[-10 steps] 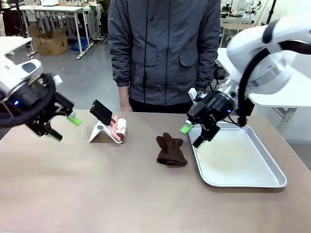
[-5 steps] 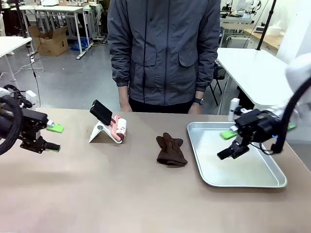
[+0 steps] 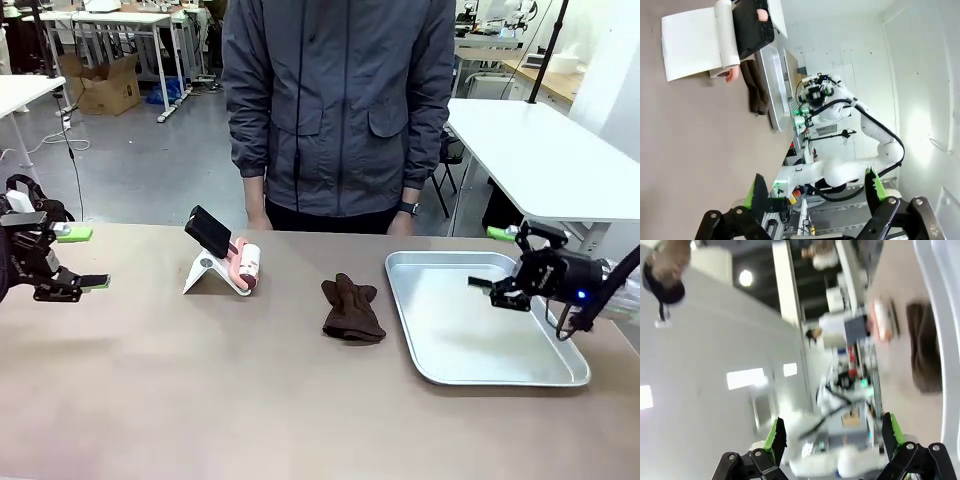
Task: Clean the surface of the table.
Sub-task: Return the Lint Roller and towel to their original positions.
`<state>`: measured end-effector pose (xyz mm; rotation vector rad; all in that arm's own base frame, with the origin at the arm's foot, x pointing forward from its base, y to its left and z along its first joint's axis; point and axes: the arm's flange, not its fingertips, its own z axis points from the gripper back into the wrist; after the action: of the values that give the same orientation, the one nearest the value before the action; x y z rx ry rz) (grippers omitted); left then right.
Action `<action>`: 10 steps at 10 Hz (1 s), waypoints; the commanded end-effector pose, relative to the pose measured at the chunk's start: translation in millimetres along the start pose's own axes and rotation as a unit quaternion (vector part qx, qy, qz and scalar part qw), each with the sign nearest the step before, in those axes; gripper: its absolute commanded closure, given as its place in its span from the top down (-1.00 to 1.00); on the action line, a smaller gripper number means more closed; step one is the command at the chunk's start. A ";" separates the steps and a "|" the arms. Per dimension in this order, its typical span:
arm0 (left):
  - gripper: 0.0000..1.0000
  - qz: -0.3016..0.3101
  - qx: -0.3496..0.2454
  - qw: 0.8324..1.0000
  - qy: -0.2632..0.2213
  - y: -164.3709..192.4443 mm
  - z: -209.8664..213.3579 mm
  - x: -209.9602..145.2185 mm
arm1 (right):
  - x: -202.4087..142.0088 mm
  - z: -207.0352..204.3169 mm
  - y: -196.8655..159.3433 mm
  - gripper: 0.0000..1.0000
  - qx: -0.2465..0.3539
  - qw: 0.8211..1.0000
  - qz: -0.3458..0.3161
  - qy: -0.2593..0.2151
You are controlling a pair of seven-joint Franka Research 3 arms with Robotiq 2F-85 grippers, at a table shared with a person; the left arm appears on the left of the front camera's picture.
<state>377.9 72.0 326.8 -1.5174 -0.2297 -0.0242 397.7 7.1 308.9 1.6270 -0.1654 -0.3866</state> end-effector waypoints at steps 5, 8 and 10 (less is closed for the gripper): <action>1.00 -0.016 0.017 1.000 0.016 -11.9 -12.5 -6.3 | 0.0 0.0 0.0 1.00 0.000 1.000 0.000 0.000; 1.00 -0.016 0.017 1.000 0.016 -11.9 -12.5 -6.3 | 0.0 0.0 0.0 1.00 0.000 1.000 0.000 0.000; 1.00 -0.016 0.017 1.000 0.016 -11.9 -12.5 -6.3 | 0.0 0.0 0.0 1.00 0.000 1.000 0.000 0.000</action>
<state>377.0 59.0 335.2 -1.4863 -0.2233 -0.0682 400.5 11.3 306.6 1.6206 -0.1590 -0.4023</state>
